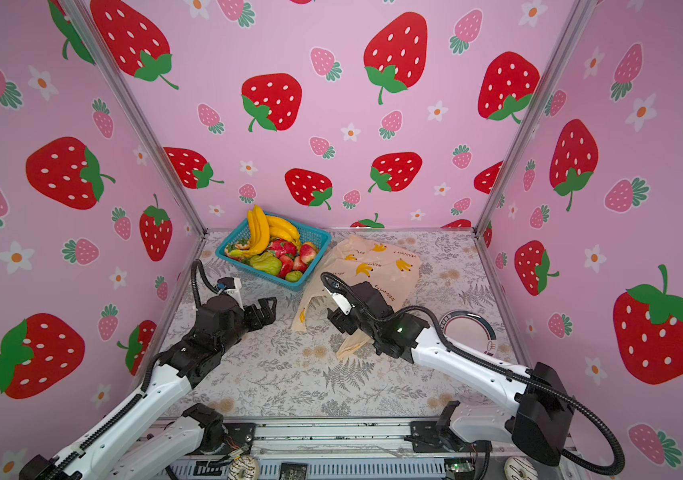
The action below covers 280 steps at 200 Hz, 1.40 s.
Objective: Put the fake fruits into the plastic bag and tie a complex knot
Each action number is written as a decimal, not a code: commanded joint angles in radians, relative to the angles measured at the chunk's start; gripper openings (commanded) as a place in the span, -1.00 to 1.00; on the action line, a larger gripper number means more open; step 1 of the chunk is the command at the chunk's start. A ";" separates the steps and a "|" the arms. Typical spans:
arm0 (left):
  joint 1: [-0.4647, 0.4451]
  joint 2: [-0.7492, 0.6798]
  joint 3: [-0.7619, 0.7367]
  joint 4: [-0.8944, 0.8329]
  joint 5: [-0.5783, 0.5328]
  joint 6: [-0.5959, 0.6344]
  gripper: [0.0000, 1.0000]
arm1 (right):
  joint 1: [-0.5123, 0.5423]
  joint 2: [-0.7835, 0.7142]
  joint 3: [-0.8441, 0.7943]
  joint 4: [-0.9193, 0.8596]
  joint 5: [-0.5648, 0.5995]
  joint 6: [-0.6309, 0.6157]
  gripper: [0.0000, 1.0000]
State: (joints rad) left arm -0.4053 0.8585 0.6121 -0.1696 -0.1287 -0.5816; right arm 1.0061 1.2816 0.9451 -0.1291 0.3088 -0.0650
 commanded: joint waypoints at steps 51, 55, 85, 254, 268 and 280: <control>0.003 0.022 -0.009 0.015 0.023 -0.011 0.99 | -0.001 0.279 -0.043 0.218 0.336 -0.206 0.96; 0.004 0.022 -0.011 0.016 0.022 -0.010 0.99 | -0.003 0.296 -0.040 0.234 0.353 -0.220 0.96; 0.004 0.020 -0.018 0.010 0.021 -0.009 0.99 | -0.039 0.407 -0.003 0.257 0.403 -0.276 0.92; -0.297 0.201 0.019 0.214 -0.104 0.232 0.99 | -0.314 0.106 -0.005 0.043 -0.161 0.133 -1.00; -0.365 0.248 0.058 0.225 -0.148 0.289 0.99 | -0.323 0.090 0.013 -0.015 -0.169 0.166 -1.00; -0.414 0.287 0.092 0.230 -0.182 0.321 0.99 | -0.329 0.081 0.018 -0.045 -0.181 0.191 -1.00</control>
State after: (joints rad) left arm -0.7383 1.0966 0.6083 -0.0044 -0.1997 -0.3847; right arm 0.6857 1.3682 0.9440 -0.0200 0.2348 0.0044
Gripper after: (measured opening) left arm 0.993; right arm 0.047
